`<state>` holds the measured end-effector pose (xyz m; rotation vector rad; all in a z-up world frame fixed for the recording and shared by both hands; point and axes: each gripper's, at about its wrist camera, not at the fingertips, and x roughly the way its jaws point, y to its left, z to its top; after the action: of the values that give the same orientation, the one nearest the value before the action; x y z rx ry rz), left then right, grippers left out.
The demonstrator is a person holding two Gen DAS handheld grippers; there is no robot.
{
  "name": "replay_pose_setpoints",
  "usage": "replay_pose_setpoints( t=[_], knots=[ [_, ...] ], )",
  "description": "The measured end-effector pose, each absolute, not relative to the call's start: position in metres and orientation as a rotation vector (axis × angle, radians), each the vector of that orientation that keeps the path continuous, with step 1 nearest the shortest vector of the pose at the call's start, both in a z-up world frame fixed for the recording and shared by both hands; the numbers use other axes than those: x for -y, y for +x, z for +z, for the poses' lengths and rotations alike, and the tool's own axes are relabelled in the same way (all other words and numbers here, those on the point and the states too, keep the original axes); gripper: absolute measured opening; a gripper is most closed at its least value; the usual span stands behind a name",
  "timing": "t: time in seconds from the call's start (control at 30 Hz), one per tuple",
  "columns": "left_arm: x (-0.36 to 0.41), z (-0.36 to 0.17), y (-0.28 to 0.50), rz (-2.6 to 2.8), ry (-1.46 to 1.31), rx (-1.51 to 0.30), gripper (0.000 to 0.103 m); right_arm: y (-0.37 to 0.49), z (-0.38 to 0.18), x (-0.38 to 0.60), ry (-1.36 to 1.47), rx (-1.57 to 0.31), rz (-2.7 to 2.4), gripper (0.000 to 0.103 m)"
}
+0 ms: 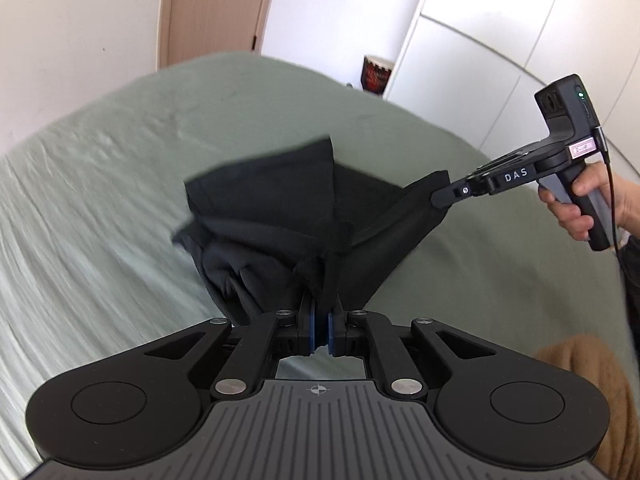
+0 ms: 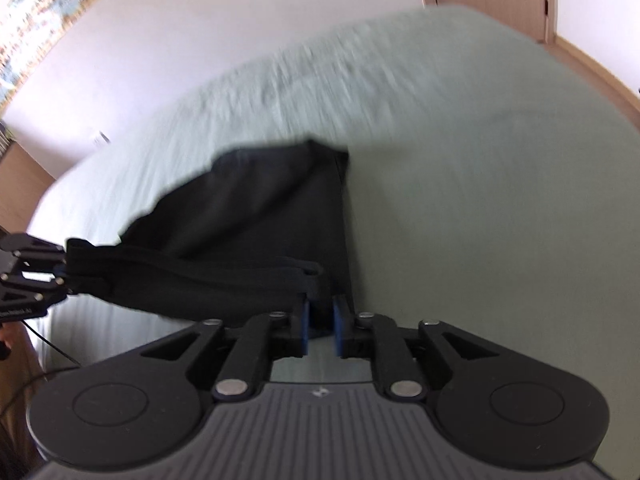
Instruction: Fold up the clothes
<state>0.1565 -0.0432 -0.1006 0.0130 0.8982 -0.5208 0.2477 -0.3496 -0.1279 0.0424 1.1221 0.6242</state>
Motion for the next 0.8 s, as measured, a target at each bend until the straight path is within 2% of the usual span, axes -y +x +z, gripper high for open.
replay_pose_setpoints(
  t=[0.1,0.13,0.27,0.47,0.53,0.7,0.8],
  knots=[
    [0.046,-0.105,0.149,-0.52,0.03,-0.909,0.01,0.236,-0.134,0.355,0.019,-1.146,0.612,0.042],
    [0.045,-0.105,0.148,-0.521,0.029,-0.913,0.014,0.233,-0.134,0.357,0.013,-1.147,0.609,0.048],
    [0.043,-0.109,0.138,-0.534,0.038,-0.941,0.023,0.224,-0.129,0.366,0.006,-1.157,0.598,0.048],
    [0.04,-0.118,0.123,-0.526,0.06,-0.99,0.023,0.217,-0.106,0.372,0.009,-1.08,0.604,0.051],
    [0.036,-0.116,0.122,-0.521,0.042,-0.995,0.023,0.219,-0.098,0.362,-0.048,-1.051,0.626,0.059],
    [0.041,-0.099,0.121,-0.536,0.036,-0.954,0.024,0.233,-0.098,0.325,-0.222,-1.052,0.686,0.06],
    [0.05,-0.092,0.119,-0.553,0.063,-0.929,0.028,0.235,-0.101,0.314,-0.29,-1.057,0.712,0.06]
  ],
)
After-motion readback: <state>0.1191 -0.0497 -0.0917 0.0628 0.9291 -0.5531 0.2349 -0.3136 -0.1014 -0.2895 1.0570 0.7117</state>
